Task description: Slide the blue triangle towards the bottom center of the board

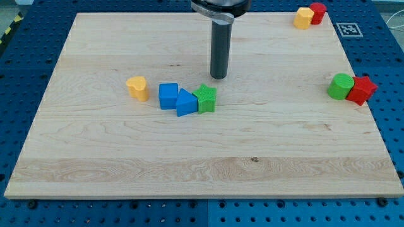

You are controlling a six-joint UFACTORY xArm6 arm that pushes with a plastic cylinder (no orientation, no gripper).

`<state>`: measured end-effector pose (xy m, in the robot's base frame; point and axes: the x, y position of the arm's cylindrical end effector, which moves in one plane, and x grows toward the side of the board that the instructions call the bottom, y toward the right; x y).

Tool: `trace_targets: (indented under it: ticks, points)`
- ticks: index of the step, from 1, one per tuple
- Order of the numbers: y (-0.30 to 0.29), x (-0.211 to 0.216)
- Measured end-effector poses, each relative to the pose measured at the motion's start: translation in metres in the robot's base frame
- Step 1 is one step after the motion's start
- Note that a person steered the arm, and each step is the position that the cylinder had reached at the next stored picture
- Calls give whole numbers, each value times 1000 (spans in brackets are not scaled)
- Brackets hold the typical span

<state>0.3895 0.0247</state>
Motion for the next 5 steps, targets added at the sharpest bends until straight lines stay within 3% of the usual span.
trace_targets:
  ticks: [3,5]
  points:
    - [-50,0]
    - [-56,29]
